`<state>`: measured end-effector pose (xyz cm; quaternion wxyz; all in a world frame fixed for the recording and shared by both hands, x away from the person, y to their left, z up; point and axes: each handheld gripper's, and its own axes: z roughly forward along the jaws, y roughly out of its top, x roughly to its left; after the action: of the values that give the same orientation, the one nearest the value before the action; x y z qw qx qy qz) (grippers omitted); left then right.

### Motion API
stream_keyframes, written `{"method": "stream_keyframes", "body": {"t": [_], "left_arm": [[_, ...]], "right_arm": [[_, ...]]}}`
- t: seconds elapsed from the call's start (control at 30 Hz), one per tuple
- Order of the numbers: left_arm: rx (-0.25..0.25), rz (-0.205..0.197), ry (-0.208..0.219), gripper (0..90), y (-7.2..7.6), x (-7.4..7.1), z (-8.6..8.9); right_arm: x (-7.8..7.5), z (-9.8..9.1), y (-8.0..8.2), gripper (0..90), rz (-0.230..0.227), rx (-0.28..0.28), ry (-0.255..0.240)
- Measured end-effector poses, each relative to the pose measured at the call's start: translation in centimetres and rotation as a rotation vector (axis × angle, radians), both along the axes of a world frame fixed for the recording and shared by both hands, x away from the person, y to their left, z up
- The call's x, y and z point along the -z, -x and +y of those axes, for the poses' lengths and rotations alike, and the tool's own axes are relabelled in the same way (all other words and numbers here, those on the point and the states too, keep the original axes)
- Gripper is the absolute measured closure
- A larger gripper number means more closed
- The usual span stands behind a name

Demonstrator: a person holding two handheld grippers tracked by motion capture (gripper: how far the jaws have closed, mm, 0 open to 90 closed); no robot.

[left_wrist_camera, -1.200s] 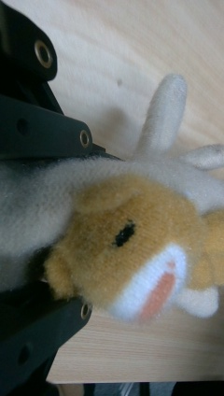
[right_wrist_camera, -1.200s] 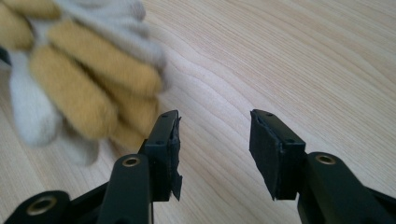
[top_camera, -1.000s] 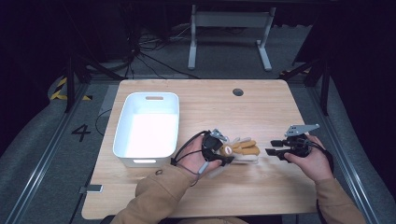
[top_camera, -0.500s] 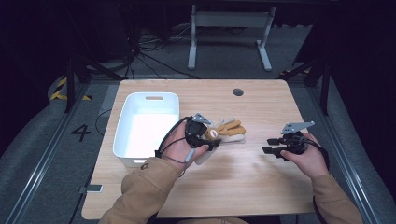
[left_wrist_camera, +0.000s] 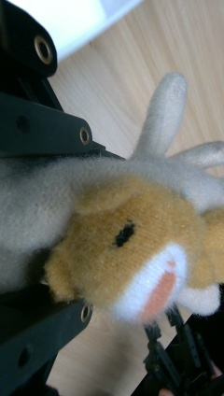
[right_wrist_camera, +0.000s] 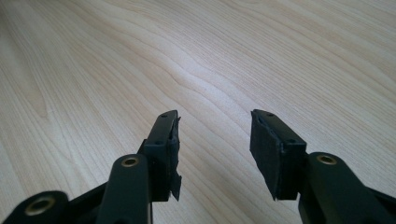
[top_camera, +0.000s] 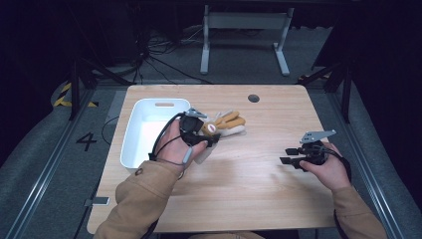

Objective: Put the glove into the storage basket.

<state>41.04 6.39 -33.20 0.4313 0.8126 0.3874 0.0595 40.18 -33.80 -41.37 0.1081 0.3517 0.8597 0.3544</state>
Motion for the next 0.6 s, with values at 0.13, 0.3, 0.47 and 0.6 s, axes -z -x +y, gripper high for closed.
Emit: {"method": "stream_keyframes", "body": {"t": [0.13, 0.3, 0.47, 0.6], "left_arm": [[-0.047, 0.012, 0.028, 59.3, -0.2, -0.7, 1.4], [-0.103, -0.006, 0.027, 59.4, -0.5, -1.1, 3.0], [-0.163, -0.014, 0.012, 59.3, -0.7, -1.1, 4.4], [-0.229, -0.015, 0.021, 59.3, -1.0, -0.9, 6.0]], "right_arm": [[0.0, 0.1, 0.1, 53.6, -0.002, -0.001, 0.003], [-0.1, 0.0, 0.3, 53.5, -0.006, 0.004, 0.001], [-0.2, 0.1, 0.4, 53.5, -0.008, 0.002, 0.005], [-0.2, 0.3, 0.4, 53.5, -0.01, -0.005, 0.007]]}}
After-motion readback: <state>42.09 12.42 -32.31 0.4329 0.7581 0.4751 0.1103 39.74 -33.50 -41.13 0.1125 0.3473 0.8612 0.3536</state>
